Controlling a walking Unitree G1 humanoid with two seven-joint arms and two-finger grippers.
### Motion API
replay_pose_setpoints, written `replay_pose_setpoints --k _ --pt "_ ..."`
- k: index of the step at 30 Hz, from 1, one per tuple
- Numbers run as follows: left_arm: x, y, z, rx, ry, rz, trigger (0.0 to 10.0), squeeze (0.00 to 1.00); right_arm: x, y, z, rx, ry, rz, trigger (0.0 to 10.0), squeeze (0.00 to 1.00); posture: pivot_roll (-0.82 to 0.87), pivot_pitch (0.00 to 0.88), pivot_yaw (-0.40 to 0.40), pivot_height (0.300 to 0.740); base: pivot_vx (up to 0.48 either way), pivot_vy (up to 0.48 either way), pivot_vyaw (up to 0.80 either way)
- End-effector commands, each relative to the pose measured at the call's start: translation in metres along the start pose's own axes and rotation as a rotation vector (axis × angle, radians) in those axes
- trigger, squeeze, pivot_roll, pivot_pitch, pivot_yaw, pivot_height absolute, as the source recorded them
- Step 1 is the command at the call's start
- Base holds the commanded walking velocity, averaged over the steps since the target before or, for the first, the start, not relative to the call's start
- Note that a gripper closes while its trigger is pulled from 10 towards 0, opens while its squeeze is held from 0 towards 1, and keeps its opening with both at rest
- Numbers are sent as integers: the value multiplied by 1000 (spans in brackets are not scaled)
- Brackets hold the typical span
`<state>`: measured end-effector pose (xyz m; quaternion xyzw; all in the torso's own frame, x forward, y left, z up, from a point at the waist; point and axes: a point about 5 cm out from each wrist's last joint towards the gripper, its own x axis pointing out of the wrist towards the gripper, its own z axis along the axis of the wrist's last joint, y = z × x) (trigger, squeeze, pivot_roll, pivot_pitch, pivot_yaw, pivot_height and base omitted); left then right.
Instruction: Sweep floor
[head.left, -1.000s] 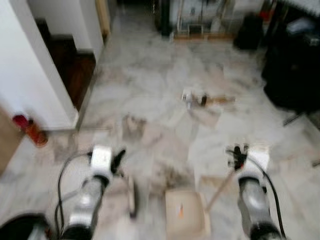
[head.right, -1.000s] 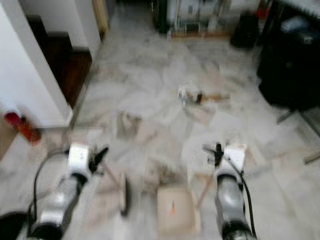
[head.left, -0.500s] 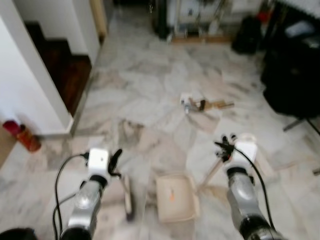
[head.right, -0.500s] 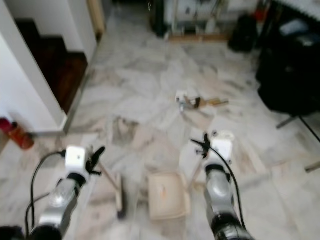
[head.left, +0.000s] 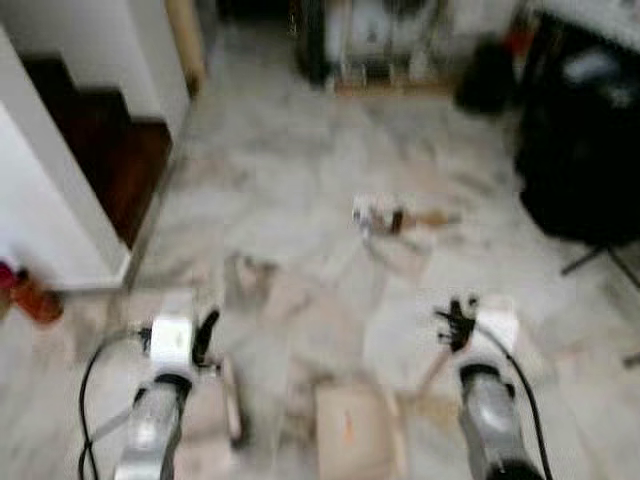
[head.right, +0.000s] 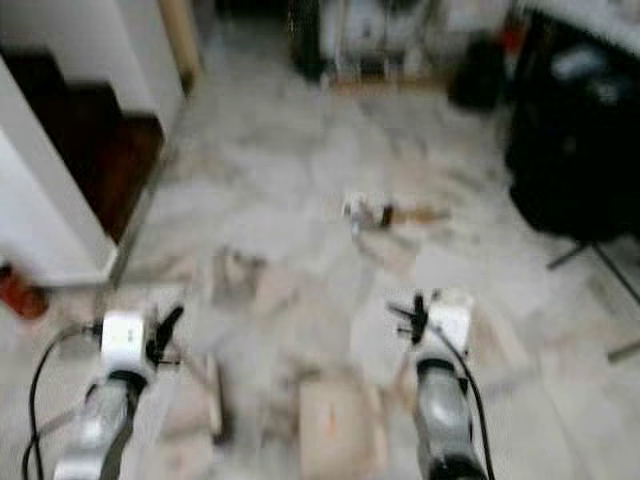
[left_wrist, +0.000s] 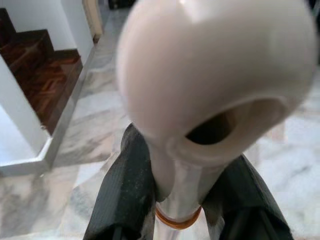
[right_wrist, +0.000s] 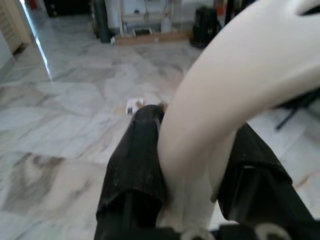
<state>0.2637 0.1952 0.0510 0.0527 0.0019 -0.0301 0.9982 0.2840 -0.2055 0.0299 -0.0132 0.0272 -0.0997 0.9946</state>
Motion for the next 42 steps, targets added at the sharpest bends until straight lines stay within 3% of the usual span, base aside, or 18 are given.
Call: replay_pose_setpoints --k 1,16,19,25,32,38,42 --pt "1 5 15 34 -68 1 10000 0 3 5 13 17 -80 6 10000 0 -32 0 -24 740 304 0 0" --pt "-13 10 21 44 -81 31 10000 0 -8 -3 16 -30 -132 3 10000 0 -40 0 -34 740 297 0 0" --pt "-25 16 28 41 -88 63 10000 0 -14 -5 23 -24 -172 -10 10000 0 -39 0 -35 740 292 0 0" --pt "-24 13 31 50 -91 51 10000 0 -16 -5 35 -43 -222 -5 10000 0 -47 10 -33 740 293 0 0" --pt "-19 6 35 47 -101 27 10000 0 -19 -8 64 -164 -360 29 10000 0 -51 22 -25 740 291 0 0" --pt "-22 8 38 50 -94 32 10000 0 -23 -30 63 -78 -322 -73 10000 0 -44 24 -25 740 286 0 0" --pt "-21 9 39 47 -92 40 10000 0 -29 -26 60 -75 -297 -64 10000 0 -45 29 -25 740 285 0 0"
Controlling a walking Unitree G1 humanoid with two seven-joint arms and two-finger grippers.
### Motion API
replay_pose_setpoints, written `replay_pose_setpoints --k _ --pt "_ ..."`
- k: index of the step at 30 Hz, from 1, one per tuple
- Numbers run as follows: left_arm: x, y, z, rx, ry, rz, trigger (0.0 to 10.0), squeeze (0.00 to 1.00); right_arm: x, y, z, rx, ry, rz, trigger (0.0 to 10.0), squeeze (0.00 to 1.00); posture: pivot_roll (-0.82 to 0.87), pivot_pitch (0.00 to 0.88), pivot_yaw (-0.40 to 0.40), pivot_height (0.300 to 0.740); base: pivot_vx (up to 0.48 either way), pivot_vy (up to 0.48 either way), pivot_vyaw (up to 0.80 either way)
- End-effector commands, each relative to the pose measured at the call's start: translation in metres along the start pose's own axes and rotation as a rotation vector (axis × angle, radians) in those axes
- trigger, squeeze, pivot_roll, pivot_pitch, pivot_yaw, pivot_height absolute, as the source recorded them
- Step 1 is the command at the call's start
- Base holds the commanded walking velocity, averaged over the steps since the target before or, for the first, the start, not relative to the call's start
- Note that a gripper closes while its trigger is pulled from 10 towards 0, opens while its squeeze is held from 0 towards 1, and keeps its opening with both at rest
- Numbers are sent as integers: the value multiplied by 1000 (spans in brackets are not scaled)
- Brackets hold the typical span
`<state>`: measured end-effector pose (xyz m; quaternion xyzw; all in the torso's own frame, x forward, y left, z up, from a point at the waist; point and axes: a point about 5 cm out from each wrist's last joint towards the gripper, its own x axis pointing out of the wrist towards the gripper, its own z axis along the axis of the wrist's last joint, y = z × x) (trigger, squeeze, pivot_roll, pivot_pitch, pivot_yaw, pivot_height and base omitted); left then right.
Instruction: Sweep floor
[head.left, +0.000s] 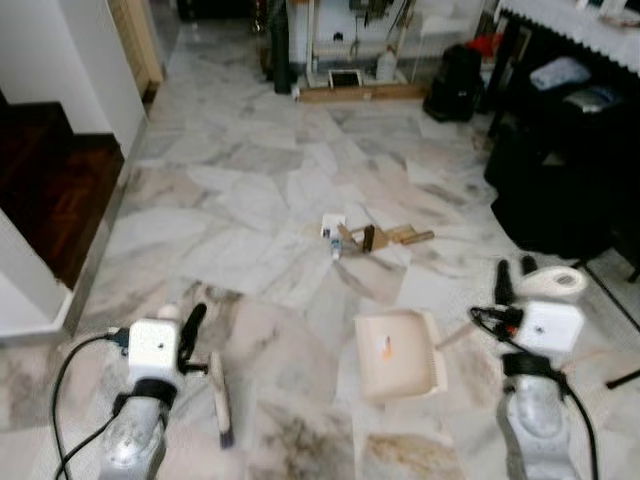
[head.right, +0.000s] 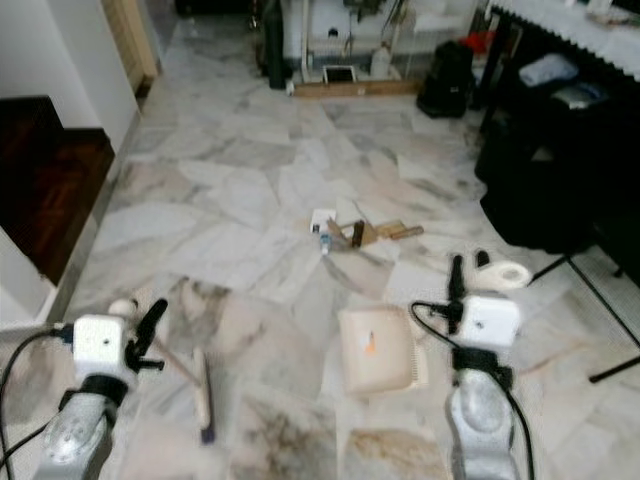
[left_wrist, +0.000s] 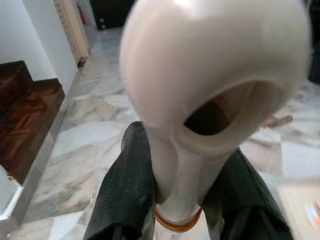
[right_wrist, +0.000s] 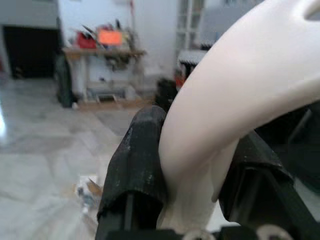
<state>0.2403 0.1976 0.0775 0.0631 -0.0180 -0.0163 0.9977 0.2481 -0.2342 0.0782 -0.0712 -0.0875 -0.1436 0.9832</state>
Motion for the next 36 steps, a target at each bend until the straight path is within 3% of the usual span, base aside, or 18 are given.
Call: replay_pose_setpoints --k 1,4,10,20,27,36 --pt "5 4 13 22 -57 9 10000 0 5 12 14 28 -52 36 10000 0 -46 29 -26 740 285 0 0" --pt "11 -2 13 11 -65 0 10000 0 4 20 11 29 -25 73 10000 0 -51 28 -27 740 285 0 0" --pt "20 -15 12 -8 -58 -37 10000 0 14 21 5 63 27 43 10000 0 -66 24 -26 740 284 0 0" --pt "24 -11 12 -4 -57 -30 10000 0 17 25 0 61 60 47 10000 0 -57 23 -29 740 287 0 0" --pt "23 -14 6 2 -46 -39 10000 0 4 29 -20 53 141 67 10000 0 -62 12 -18 740 286 0 0" --pt "22 -13 2 3 -32 -42 10000 0 4 29 -26 53 170 55 10000 0 -60 0 -17 740 286 0 0"
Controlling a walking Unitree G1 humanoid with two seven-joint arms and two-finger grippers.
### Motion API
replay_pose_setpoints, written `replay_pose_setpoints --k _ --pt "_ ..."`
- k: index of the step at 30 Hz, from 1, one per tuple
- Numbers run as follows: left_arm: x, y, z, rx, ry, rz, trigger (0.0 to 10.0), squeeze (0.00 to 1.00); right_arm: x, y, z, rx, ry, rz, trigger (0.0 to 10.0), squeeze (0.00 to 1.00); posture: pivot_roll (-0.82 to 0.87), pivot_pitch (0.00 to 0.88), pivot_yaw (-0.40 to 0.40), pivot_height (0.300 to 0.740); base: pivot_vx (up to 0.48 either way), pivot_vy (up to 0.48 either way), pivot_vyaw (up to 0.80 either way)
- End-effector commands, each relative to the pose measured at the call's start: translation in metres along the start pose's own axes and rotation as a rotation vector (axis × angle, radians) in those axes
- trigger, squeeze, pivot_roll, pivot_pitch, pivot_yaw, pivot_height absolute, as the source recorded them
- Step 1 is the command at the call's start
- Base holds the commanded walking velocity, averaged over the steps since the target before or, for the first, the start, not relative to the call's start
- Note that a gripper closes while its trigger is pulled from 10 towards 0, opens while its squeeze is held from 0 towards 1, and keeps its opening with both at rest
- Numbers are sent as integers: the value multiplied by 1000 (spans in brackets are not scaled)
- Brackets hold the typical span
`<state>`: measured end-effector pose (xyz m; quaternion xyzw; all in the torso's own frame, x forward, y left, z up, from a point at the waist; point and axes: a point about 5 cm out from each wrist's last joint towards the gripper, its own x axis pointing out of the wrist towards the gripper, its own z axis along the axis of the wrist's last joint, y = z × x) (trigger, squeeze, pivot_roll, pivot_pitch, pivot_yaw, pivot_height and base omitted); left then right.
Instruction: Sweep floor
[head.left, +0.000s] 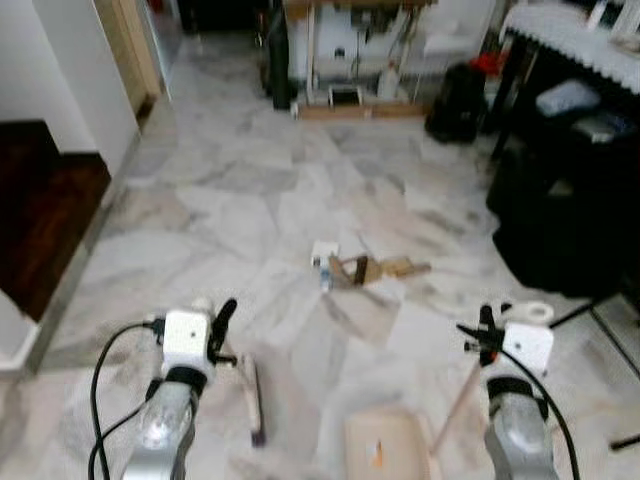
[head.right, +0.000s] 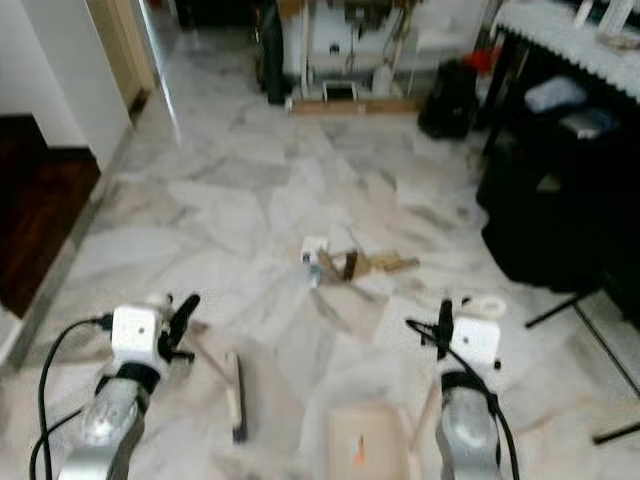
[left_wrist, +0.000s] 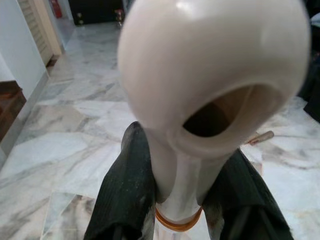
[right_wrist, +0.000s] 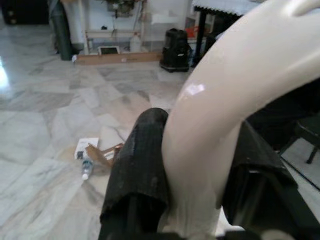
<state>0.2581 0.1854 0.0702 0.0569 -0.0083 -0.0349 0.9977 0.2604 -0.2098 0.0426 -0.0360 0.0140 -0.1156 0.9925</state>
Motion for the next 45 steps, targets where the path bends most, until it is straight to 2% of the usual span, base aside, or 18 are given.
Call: replay_pose_setpoints --k 1,10,45 --pt "4 -1 8 19 -46 -6 10000 0 4 -2 7 6 -35 -9 10000 0 -60 0 -17 740 285 0 0" --pt "4 -1 5 19 -37 -13 10000 0 2 -2 -16 -19 99 -11 10000 0 -59 0 -18 740 284 0 0" --pt "5 1 6 25 -45 -13 10000 0 8 4 -11 11 67 1 10000 0 -52 35 -21 740 282 0 0"
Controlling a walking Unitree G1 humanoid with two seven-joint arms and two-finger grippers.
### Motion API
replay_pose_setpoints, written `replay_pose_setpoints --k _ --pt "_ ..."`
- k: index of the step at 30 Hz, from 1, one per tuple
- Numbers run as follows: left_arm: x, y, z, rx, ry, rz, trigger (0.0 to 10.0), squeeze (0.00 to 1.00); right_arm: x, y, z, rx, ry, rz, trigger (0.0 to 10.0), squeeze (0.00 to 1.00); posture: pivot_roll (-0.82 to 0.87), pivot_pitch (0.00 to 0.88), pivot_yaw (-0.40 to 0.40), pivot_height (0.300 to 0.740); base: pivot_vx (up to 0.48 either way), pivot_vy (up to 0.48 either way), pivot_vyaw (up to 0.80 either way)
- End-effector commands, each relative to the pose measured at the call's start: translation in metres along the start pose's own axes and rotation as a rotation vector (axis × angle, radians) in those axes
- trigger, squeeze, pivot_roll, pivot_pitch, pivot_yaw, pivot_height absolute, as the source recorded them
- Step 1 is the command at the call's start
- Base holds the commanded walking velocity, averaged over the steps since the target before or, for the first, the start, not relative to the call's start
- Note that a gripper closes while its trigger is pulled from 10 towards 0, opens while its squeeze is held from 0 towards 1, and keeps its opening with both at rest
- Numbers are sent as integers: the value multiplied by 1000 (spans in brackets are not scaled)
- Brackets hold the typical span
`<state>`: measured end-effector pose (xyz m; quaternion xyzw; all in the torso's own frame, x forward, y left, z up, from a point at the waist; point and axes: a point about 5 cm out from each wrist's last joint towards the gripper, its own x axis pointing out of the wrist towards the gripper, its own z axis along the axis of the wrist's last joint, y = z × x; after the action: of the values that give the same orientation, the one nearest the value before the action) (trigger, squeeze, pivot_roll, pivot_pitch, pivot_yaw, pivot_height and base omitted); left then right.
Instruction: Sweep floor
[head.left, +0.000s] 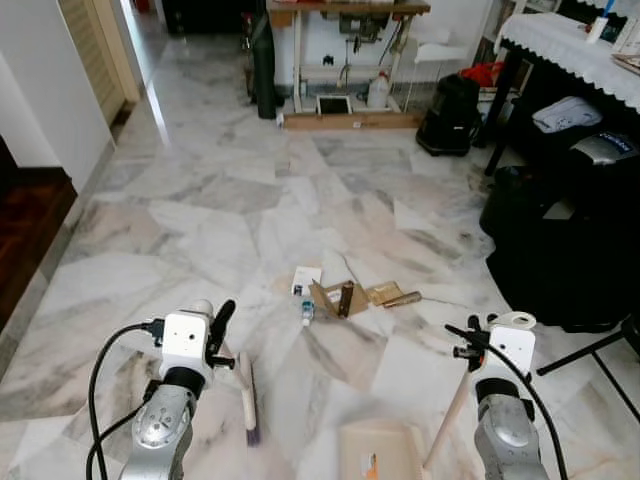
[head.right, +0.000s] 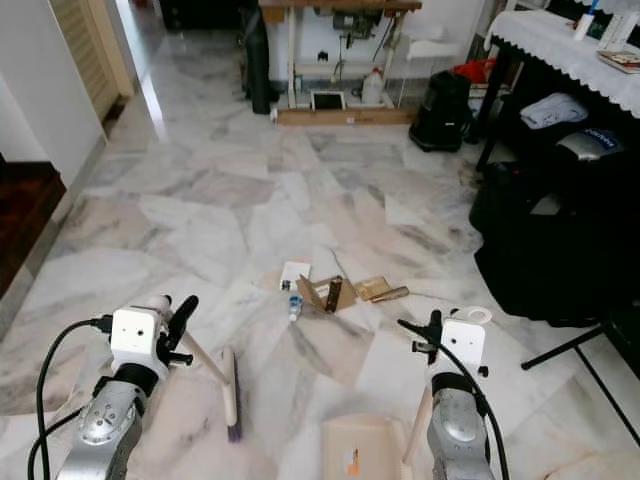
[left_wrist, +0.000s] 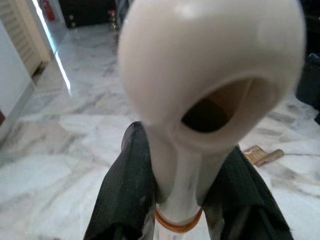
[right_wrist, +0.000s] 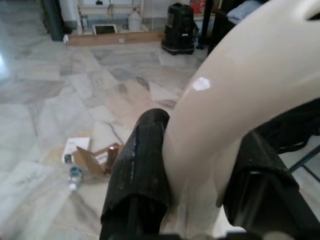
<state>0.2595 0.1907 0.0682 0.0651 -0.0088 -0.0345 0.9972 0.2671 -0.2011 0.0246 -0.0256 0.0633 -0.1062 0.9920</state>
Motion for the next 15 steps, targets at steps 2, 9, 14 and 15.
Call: replay_pose_setpoints --k 2,9,14,15 --pt "4 -4 9 8 -44 -14 10000 0 2 -7 6 4 -33 -19 10000 0 -52 35 -21 740 285 0 0" --pt "5 -5 9 10 -44 -15 10000 0 2 -6 7 7 -39 -14 10000 0 -53 35 -21 740 282 0 0" --pt "5 -5 9 8 -44 -17 10000 0 3 -6 8 9 -44 -13 10000 0 -55 37 -22 740 283 0 0" --pt "5 -5 9 8 -44 -17 10000 0 3 -6 8 9 -44 -12 10000 0 -55 37 -22 740 281 0 0"
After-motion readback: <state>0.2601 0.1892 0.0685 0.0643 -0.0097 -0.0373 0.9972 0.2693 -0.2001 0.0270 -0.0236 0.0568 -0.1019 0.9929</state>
